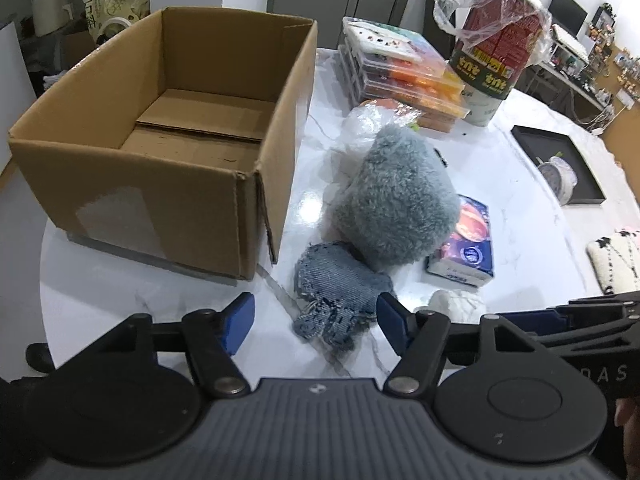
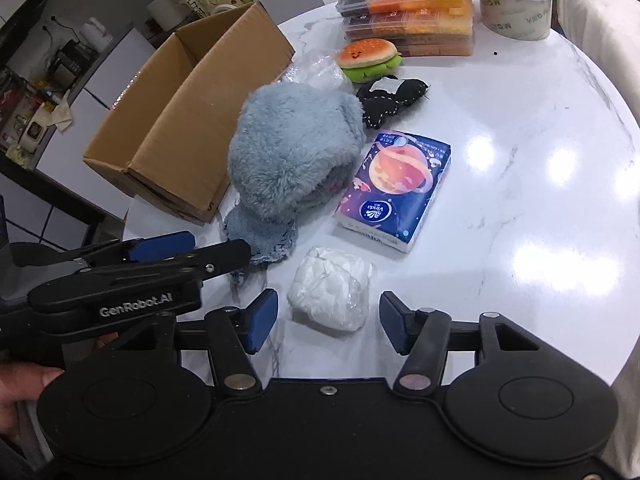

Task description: Organize soft objects

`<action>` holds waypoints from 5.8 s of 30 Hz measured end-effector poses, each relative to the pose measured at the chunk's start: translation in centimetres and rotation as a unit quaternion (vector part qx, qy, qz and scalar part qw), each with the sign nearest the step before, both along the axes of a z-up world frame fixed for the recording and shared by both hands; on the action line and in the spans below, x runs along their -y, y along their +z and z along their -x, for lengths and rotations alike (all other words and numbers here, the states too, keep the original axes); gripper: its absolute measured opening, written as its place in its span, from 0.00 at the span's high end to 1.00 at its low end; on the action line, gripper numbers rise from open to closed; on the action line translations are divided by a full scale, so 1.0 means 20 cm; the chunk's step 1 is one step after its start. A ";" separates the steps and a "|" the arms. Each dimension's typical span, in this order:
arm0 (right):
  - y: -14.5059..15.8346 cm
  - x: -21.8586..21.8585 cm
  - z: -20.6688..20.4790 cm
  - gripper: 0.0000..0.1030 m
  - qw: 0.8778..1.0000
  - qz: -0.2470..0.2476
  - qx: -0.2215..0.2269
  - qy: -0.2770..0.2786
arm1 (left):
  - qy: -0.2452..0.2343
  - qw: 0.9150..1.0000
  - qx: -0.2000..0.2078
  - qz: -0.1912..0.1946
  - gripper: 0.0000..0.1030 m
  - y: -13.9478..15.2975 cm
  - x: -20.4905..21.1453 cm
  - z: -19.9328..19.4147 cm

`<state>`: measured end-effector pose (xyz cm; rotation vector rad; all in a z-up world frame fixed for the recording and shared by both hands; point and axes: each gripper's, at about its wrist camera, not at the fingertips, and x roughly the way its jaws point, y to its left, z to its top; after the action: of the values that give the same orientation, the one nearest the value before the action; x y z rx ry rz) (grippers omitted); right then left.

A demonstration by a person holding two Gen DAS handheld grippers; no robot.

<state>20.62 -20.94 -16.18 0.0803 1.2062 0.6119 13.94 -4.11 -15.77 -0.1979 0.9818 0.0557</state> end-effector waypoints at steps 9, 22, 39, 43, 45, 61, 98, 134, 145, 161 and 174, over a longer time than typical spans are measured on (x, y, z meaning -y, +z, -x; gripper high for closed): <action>-0.01 -0.03 -0.01 0.50 1.000 0.009 0.024 0.005 | 0.009 1.000 0.012 0.007 0.35 -0.03 0.01 -0.03; 0.01 0.00 0.00 0.55 0.999 0.021 0.024 -0.006 | 0.005 0.999 0.010 0.033 0.79 -0.03 0.03 -0.01; 0.24 -0.04 0.05 0.55 0.998 0.025 0.058 0.013 | -0.039 0.999 0.019 0.006 0.83 0.26 0.04 0.15; 0.31 -0.08 0.03 0.55 0.997 0.024 0.071 0.020 | -0.048 0.999 0.024 -0.008 0.83 0.35 0.02 0.16; 0.34 -0.10 0.03 0.55 0.997 0.022 0.076 0.024 | -0.050 0.998 0.028 -0.011 0.83 0.39 0.00 0.16; 0.58 -0.33 -0.06 0.55 0.992 -0.005 0.116 0.049 | -0.026 0.997 0.063 -0.027 0.92 0.67 -0.25 0.10; 0.58 -0.60 -0.17 0.55 0.992 -0.017 0.103 0.073 | 0.028 0.996 -0.078 0.032 0.37 0.18 -0.41 0.09; 0.57 -0.81 -0.20 0.55 0.987 0.003 0.105 0.124 | 0.108 0.993 -0.041 0.039 0.76 0.34 -0.60 0.12; 0.48 -0.85 -0.25 0.37 0.992 0.022 0.081 0.097 | 0.124 0.992 0.003 0.037 0.76 0.53 -0.75 0.12; 0.61 -0.57 -0.20 0.24 0.994 0.003 0.098 0.056 | 0.082 0.996 0.031 0.010 0.75 0.70 -0.75 -0.12; 0.53 -0.30 -0.19 0.21 0.996 0.018 0.086 -0.001 | 0.042 0.999 0.002 -0.017 0.73 0.58 -0.63 -0.31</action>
<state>24.41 -15.04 -5.49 -0.0024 1.0508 0.5828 20.12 8.57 -4.12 -0.2068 0.9676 0.1483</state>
